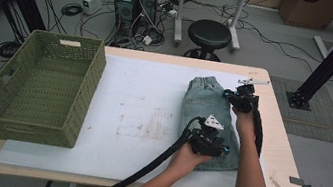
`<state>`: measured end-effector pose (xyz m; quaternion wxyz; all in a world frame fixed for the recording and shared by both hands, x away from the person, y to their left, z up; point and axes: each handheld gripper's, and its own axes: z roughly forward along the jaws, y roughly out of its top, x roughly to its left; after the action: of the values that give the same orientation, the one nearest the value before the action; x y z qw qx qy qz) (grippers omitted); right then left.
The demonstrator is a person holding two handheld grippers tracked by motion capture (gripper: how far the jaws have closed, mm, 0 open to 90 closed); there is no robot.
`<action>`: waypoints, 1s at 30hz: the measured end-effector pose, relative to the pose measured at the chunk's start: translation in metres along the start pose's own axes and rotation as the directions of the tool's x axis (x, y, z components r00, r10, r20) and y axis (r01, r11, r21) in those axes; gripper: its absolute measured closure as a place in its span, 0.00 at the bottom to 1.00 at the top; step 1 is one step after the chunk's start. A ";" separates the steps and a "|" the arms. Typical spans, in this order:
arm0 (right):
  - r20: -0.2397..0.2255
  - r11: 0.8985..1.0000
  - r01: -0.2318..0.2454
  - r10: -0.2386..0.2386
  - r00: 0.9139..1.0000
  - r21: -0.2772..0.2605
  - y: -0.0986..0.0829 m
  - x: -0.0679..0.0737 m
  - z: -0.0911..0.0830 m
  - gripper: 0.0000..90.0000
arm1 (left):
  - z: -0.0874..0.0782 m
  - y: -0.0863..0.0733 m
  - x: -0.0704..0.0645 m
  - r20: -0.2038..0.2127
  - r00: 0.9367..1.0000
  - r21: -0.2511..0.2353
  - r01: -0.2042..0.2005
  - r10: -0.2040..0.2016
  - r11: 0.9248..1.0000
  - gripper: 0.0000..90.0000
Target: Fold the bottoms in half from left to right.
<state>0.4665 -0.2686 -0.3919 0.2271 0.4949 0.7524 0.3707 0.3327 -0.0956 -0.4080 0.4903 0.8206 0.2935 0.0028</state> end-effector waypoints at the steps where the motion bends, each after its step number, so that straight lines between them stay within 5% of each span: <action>1: 0.001 1.000 0.003 -0.003 1.000 -0.004 -0.001 0.000 0.000 0.97 | -0.004 0.000 0.001 -0.001 1.000 -0.022 -0.001 0.001 1.000 0.64; 4: 0.002 1.000 -0.025 0.025 1.000 -0.013 -0.004 -0.001 -0.002 0.93 | -0.017 -0.001 0.005 0.003 1.000 -0.077 -0.017 0.018 0.997 0.53; 8: -0.013 0.996 -0.081 0.081 0.997 -0.046 -0.010 -0.005 -0.010 0.72 | -0.045 -0.008 0.019 -0.029 0.999 -0.157 -0.035 0.031 0.987 0.41; 15: -0.038 0.988 -0.102 0.098 0.994 -0.117 -0.030 -0.005 -0.034 0.59 | -0.097 -0.041 0.062 -0.112 0.994 -0.279 -0.013 -0.019 0.960 0.30; 20: -0.032 0.991 -0.051 0.047 0.998 -0.128 -0.053 0.000 -0.055 0.58 | -0.122 -0.062 0.085 -0.202 0.978 -0.291 -0.014 -0.047 0.957 0.29; 24: -0.025 0.993 -0.011 0.008 1.000 -0.122 -0.074 0.004 -0.071 0.62 | -0.137 -0.072 0.098 -0.238 0.970 -0.292 -0.021 -0.051 0.956 0.29; 30: -0.075 0.995 0.031 -0.038 0.996 -0.094 -0.105 0.017 -0.091 0.70 | -0.150 -0.077 0.105 -0.259 0.964 -0.298 -0.028 -0.053 0.954 0.29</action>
<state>0.3347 -0.3078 -0.4173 0.2272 0.4561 0.7510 0.4200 0.3395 0.1024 -0.4219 0.5652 0.7274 0.3577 0.1531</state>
